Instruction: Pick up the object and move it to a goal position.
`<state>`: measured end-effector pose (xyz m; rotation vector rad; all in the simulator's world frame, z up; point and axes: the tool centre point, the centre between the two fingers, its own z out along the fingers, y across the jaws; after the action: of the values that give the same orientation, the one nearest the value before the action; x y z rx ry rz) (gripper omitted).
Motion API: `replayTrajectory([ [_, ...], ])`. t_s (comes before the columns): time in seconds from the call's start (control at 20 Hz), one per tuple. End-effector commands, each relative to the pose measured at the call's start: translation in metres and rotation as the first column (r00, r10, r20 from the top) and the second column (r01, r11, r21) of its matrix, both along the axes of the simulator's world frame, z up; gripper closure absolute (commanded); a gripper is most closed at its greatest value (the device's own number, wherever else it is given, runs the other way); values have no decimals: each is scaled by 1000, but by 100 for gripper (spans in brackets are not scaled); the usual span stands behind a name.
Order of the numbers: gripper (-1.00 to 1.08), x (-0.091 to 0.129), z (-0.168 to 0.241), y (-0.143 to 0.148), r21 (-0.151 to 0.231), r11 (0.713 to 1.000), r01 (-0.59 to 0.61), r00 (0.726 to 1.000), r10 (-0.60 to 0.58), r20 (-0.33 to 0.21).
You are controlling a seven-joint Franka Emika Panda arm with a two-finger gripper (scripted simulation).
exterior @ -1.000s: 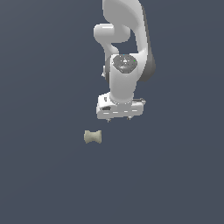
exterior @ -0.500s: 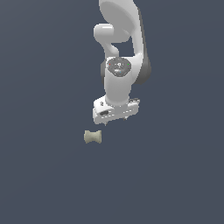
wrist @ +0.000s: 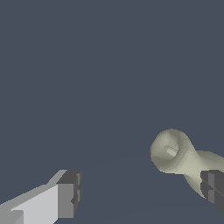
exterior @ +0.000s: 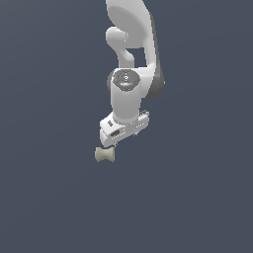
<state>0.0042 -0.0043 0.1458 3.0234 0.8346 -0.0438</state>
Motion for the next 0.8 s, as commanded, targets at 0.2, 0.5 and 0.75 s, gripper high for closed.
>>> replayTrajectory([
  [0.2, -92, 4, -5, -14, 4, 988, -153, 988, 153, 1],
  [0.5, -92, 8, -10, -27, 7, 957, -289, 957, 289, 3],
  [0.75, -92, 11, -14, -38, 10, 917, -399, 917, 399, 5],
])
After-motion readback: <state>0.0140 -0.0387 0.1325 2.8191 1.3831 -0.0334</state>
